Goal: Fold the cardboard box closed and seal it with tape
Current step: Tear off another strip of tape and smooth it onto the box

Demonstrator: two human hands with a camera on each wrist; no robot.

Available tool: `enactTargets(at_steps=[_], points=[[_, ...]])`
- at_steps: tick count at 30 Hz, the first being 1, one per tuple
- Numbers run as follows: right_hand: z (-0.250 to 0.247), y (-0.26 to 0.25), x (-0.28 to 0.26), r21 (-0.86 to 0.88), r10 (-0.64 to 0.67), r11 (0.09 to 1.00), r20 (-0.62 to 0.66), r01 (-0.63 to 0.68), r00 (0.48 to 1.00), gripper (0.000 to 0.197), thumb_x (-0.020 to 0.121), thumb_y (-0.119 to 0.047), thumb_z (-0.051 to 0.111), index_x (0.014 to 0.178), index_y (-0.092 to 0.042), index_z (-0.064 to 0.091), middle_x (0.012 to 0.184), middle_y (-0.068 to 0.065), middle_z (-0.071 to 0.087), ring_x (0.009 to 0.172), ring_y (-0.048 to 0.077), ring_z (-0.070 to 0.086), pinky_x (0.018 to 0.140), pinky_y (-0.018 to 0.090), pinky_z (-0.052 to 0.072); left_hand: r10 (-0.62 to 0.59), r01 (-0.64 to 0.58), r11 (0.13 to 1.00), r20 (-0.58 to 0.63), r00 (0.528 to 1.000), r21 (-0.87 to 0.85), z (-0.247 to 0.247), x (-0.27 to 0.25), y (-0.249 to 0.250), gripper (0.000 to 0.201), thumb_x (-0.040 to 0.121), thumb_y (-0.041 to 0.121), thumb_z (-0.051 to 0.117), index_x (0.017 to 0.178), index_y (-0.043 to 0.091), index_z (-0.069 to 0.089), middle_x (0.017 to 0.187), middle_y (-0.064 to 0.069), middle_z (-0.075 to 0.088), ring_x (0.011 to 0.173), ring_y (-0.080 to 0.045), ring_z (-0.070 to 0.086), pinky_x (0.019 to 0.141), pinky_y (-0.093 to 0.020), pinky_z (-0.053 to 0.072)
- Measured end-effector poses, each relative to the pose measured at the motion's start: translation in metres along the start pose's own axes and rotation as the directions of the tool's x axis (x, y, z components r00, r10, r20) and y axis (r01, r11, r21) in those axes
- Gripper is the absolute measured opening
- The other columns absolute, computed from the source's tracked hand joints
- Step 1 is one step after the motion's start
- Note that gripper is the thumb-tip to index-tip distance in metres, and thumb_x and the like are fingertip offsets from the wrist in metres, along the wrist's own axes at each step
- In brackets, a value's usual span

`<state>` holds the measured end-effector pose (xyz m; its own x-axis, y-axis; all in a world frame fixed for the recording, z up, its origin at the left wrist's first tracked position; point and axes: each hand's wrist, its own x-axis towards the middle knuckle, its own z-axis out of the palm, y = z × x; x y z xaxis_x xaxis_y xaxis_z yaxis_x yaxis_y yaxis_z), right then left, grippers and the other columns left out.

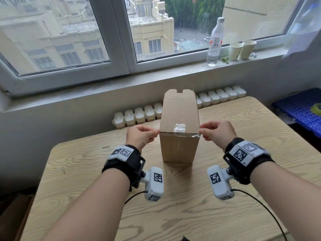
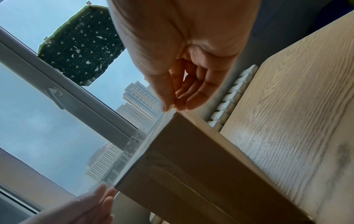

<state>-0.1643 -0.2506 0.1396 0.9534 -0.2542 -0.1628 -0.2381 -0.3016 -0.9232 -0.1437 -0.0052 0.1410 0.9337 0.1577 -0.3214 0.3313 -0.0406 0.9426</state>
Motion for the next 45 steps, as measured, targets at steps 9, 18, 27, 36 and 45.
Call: enactTargets(at_steps=[9, 18, 27, 36, 45], points=[[-0.002, 0.004, -0.002, 0.001, -0.009, 1.0, -0.021, 0.009, 1.0, 0.009, 0.078, -0.006, 0.076, 0.08, -0.013, 0.071, 0.073, 0.005, 0.07, 0.066, 0.018, 0.065, 0.072, 0.032, 0.058, 0.006, -0.006, 1.0, -0.001, 1.0, -0.009, 0.004, 0.001, 0.0, 0.021, 0.07, 0.004, 0.082, 0.071, 0.007, 0.061, 0.078, -0.011, 0.07, 0.076, -0.019, 0.068, 0.083, -0.033, 0.057], [0.001, 0.002, -0.001, 0.0, -0.015, 1.0, -0.021, 0.015, 1.0, 0.011, 0.078, -0.004, 0.075, 0.078, -0.014, 0.07, 0.073, 0.008, 0.07, 0.065, 0.018, 0.064, 0.073, 0.032, 0.058, 0.014, -0.014, 0.999, -0.012, 1.0, -0.031, 0.005, 0.002, -0.002, 0.021, 0.072, 0.001, 0.08, 0.071, 0.006, 0.059, 0.079, -0.013, 0.069, 0.074, -0.018, 0.068, 0.076, -0.028, 0.058], [0.002, 0.005, 0.002, -0.002, -0.02, 1.0, -0.021, 0.02, 1.0, 0.013, 0.078, -0.004, 0.076, 0.074, -0.015, 0.069, 0.07, 0.006, 0.069, 0.065, 0.019, 0.064, 0.076, 0.037, 0.059, 0.015, -0.015, 1.0, -0.017, 1.0, -0.02, 0.006, 0.006, -0.005, 0.02, 0.073, 0.002, 0.08, 0.072, 0.005, 0.06, 0.078, -0.012, 0.07, 0.069, -0.015, 0.069, 0.072, -0.026, 0.058], [0.001, 0.009, 0.003, 0.018, -0.024, 1.0, 0.024, 0.023, 0.999, 0.021, 0.071, -0.015, 0.083, 0.087, -0.012, 0.07, 0.08, 0.007, 0.071, 0.074, 0.023, 0.068, 0.076, 0.035, 0.058, 0.025, -0.025, 1.0, -0.003, 1.0, 0.007, 0.006, 0.009, -0.005, 0.02, 0.073, 0.004, 0.08, 0.074, 0.005, 0.06, 0.078, -0.011, 0.07, 0.07, -0.015, 0.069, 0.075, -0.028, 0.058], [0.005, 0.01, 0.007, -0.178, -0.039, 0.983, 0.007, 0.04, 0.999, 0.038, 0.068, -0.033, 0.085, 0.099, -0.021, 0.067, 0.078, -0.003, 0.066, 0.073, 0.014, 0.063, 0.084, 0.041, 0.055, 0.01, -0.01, 1.0, -0.021, 1.0, -0.003, 0.005, 0.01, -0.005, 0.048, 0.073, 0.005, 0.081, 0.111, 0.011, 0.051, 0.09, -0.015, 0.072, 0.081, -0.021, 0.073, 0.078, -0.033, 0.059]])
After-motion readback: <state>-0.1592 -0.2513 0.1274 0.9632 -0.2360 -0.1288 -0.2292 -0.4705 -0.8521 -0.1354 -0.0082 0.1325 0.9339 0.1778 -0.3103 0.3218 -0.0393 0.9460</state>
